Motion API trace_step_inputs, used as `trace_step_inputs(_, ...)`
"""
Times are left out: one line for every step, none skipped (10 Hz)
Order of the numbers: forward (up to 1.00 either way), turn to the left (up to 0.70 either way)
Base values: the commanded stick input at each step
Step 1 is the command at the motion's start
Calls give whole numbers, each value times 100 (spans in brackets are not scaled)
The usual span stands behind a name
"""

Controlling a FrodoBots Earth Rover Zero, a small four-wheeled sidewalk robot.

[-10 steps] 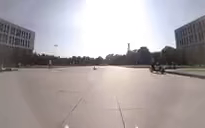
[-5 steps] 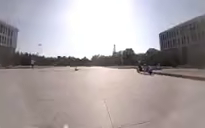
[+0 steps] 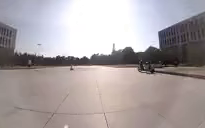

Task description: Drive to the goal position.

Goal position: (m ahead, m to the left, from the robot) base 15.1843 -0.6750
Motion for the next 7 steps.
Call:
trace_step_inputs(100, 0)
trace_step_inputs(100, 0)
trace_step_inputs(100, 0)
trace_step_inputs(100, 0)
trace_step_inputs(100, 0)
trace_step_inputs(100, 0)
trace_step_inputs(100, 0)
